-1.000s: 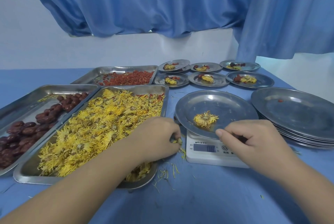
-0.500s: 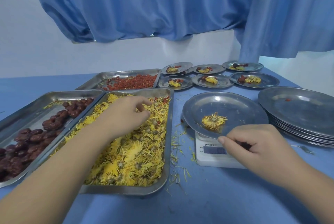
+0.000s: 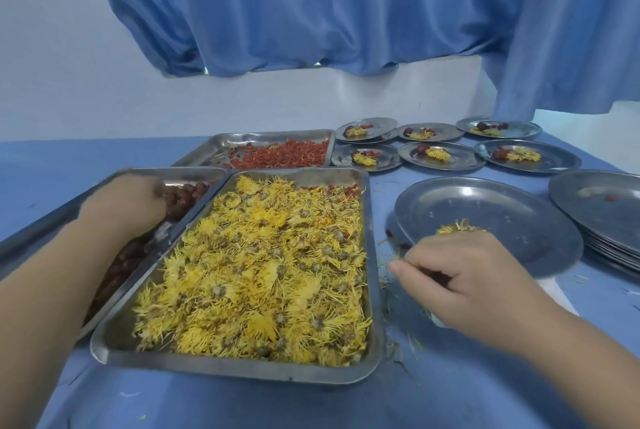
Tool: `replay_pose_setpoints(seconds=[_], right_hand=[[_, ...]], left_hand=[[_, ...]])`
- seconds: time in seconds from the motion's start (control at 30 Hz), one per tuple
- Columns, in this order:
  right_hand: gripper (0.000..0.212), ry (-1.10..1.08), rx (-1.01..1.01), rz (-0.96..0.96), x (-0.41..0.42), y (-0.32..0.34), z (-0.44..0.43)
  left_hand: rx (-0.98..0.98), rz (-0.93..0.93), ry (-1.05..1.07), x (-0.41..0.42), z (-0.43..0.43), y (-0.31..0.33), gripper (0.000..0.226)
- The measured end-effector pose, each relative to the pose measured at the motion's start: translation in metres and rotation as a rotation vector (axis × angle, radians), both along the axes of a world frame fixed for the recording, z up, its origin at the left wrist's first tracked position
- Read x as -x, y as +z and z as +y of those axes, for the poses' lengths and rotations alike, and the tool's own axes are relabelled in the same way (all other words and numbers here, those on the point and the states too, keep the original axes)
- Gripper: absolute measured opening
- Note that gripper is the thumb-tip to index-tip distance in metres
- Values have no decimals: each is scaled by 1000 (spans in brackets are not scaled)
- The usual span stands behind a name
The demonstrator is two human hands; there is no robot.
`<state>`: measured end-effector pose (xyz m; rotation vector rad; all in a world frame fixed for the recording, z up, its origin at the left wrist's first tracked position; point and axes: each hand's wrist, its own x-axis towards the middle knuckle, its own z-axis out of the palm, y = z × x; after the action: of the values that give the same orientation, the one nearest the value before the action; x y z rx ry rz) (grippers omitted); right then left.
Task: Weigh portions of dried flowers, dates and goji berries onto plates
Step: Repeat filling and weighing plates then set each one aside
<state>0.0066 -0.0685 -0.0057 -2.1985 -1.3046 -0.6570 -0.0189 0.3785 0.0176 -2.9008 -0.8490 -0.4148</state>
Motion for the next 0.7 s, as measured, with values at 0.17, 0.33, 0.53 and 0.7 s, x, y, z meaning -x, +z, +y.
replay_pose_setpoints(seconds=[0.17, 0.33, 0.53, 0.7], right_hand=[[48, -12, 12, -5, 0, -11, -7], [47, -30, -40, 31, -1, -11, -13], [45, -58, -26, 30, -1, -11, -16], [41, -58, -62, 45, 0, -8, -17]], left_hand=[[55, 227, 22, -4, 18, -27, 22], [83, 143, 95, -3, 20, -32, 16], [127, 127, 183, 8, 23, -32, 17], [253, -71, 59, 9, 8, -30, 14]])
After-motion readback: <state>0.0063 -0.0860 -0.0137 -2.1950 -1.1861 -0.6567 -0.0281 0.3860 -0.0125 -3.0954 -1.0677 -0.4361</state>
